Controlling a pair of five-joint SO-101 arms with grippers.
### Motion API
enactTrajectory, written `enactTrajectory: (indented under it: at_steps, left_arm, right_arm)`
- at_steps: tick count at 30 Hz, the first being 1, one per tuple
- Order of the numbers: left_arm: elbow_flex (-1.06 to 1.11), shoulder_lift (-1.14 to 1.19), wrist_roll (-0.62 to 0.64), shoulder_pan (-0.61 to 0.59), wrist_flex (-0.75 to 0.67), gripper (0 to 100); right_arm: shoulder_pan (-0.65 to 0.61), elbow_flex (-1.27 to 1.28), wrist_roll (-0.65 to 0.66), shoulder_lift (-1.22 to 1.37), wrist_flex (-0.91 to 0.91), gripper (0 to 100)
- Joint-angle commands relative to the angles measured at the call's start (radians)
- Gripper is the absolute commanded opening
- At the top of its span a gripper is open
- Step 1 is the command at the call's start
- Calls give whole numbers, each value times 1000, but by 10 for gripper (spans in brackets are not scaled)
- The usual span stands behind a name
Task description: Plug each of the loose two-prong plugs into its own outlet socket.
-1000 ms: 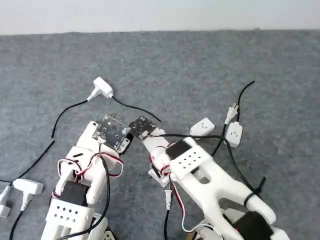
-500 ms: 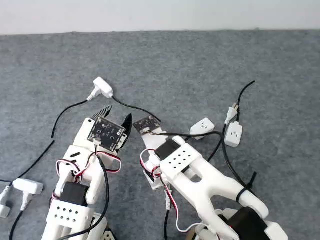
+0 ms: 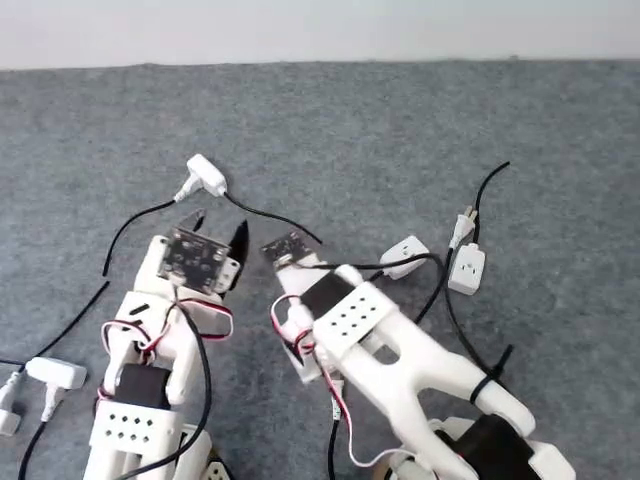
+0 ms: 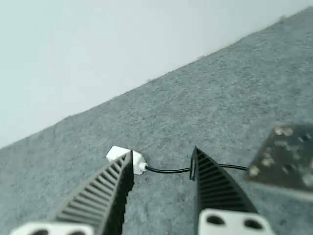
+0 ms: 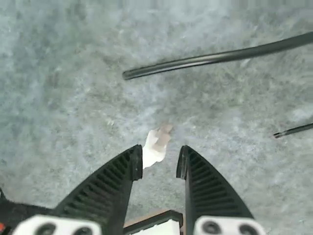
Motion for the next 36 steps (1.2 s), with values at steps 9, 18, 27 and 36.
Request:
enactTrajectory:
  at_steps: [9,18,27,36]
  left_arm:
    - [-48,-3,224,-175,-81,192]
    - [-45,-2,226,-175,-81,192]
    - [-45,-2,226,-175,-83,192]
    - [-45,-2,226,-175,-83,192]
  right_arm:
    - [-53,-54,-292,-4,19,122]
    - [-58,-52,-305,-4,97,121]
    - [-102,0,-333,2,54,122]
    - [-97,35,-358,2,8,123]
